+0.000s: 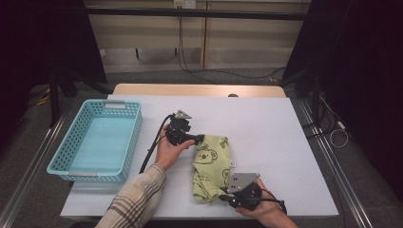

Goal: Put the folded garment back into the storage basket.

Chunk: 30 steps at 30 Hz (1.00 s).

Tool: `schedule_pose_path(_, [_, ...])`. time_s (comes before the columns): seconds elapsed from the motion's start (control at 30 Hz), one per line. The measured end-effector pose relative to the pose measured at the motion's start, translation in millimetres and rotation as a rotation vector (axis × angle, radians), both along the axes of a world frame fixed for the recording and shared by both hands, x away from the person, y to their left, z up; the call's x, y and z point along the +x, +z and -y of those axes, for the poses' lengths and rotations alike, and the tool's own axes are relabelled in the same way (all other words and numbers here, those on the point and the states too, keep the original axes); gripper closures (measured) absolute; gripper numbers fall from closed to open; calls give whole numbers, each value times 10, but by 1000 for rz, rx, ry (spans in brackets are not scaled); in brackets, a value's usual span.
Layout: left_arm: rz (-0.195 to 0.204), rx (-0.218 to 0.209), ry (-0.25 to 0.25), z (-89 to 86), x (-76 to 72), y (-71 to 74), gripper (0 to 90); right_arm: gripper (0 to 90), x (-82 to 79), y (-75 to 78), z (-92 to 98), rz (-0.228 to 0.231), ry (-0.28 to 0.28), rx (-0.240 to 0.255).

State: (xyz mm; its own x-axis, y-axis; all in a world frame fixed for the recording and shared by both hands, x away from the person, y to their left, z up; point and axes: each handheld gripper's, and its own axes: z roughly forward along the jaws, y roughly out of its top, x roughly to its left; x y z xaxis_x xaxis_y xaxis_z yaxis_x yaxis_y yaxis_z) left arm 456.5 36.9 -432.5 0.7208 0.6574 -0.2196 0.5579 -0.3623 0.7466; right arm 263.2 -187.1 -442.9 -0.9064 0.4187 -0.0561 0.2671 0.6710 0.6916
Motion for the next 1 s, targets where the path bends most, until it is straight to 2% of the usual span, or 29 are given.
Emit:
schedule_pose_path(0.03, [-4, 8, -23, 5, -3, -3, 263, 783, 1, -1, 1, 0, 1, 1])
schedule_pose_path(0.07, [-13, -4, -18, 33, -27, -9, 263, 783, 1, -1, 1, 1, 1, 0])
schedule_pose_path(0.13, [17, 22, -15, 61, -54, 3, 266, 783, 2, 1, 3, -1, 1, -1])
schedule_pose_path(0.2, [7, 29, -25, 68, -42, -15, 304, 783, 2, 3, 5, -1, -1, -5])
schedule_pose_path(0.27, [-9, 51, -13, 92, -49, -61, 319, 782, 2, 0, 1, 0, 1, -1])
schedule_pose_path(0.3, [-4, 69, -27, 97, -45, -81, 345, 783, 1, 0, 0, 0, 1, 0])
schedule_pose_path(0.43, [-2, 76, -29, 110, -53, -128, 371, 782, 3, 0, 2, -1, 3, -1])
schedule_pose_path(0.47, [-15, 64, -16, 124, -56, -151, 371, 782, 2, 3, 3, 0, 1, -6])
schedule_pose_path(0.53, [1, 87, -21, 129, -61, -180, 392, 782, 3, 0, 2, 0, 3, -1])
schedule_pose_path(0.57, [-11, 80, -30, 117, -57, -192, 399, 782, 0, -1, 0, 0, 1, 0])
schedule_pose_path(0.63, [-34, 54, -16, 108, -54, -226, 410, 782, 2, 0, 0, 0, 2, 0])
schedule_pose_path(0.7, [-41, 27, -47, 91, -54, -242, 412, 782, 2, 1, 1, -1, 2, -1])
schedule_pose_path(0.73, [-25, 57, -14, 110, -72, -234, 413, 782, 2, -1, 0, 0, 2, 0])
schedule_pose_path(0.77, [-34, 60, -27, 114, -69, -225, 421, 782, 3, 0, 0, -1, 3, 0])
schedule_pose_path(0.8, [-21, 71, -29, 123, -76, -222, 433, 782, 3, -1, 0, -1, 3, 0])
schedule_pose_path(0.83, [-48, 60, -40, 125, -95, -213, 480, 782, 3, -1, -1, -1, 4, 0])
schedule_pose_path(0.87, [-52, 63, -49, 122, -106, -209, 549, 781, 1, 0, -1, 0, 3, -1])
schedule_pose_path(1.0, [-69, 36, -48, 114, -101, -223, 579, 781, -2, 6, -2, 0, 0, -10])
